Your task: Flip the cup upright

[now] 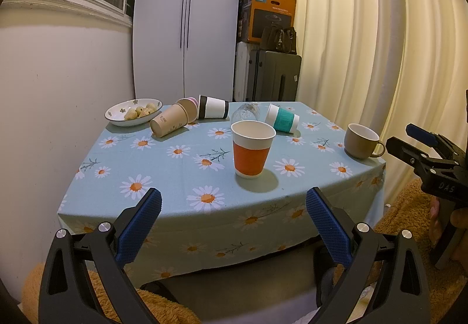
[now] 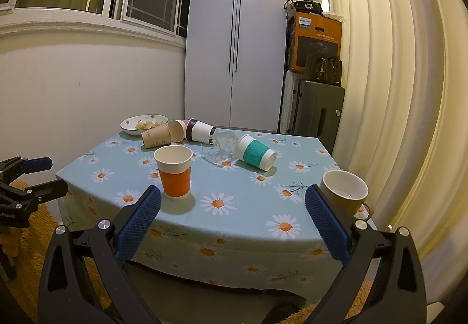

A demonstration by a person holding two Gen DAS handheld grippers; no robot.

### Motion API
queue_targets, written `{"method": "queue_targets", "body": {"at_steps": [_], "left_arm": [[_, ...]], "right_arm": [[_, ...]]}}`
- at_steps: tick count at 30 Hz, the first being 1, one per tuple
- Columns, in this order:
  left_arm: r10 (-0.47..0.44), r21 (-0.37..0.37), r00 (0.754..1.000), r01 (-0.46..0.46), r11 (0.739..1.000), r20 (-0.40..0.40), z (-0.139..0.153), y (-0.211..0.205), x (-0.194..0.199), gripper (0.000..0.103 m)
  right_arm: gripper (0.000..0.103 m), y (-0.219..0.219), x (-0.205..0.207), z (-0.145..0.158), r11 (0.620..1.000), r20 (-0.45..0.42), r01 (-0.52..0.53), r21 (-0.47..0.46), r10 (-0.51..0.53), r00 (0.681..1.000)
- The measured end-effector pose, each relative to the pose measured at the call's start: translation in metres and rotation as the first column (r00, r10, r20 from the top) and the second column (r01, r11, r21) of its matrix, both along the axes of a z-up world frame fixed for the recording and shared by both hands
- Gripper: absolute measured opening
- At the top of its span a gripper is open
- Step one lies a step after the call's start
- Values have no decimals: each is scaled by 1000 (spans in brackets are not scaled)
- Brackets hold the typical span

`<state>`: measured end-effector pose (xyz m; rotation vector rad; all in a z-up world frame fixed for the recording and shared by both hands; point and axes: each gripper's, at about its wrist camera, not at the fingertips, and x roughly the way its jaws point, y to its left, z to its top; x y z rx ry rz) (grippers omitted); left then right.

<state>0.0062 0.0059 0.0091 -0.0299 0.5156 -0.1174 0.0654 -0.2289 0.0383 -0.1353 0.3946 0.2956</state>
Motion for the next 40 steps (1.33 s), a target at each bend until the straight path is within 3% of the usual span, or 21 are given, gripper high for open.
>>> {"method": "queue_targets", "body": {"at_steps": [40], "left_arm": [[4, -2, 1000, -4, 1000, -13, -3, 2, 3, 96]], "right_arm": [[98, 2, 3, -6, 1000, -1, -5, -25, 5, 1000]]}}
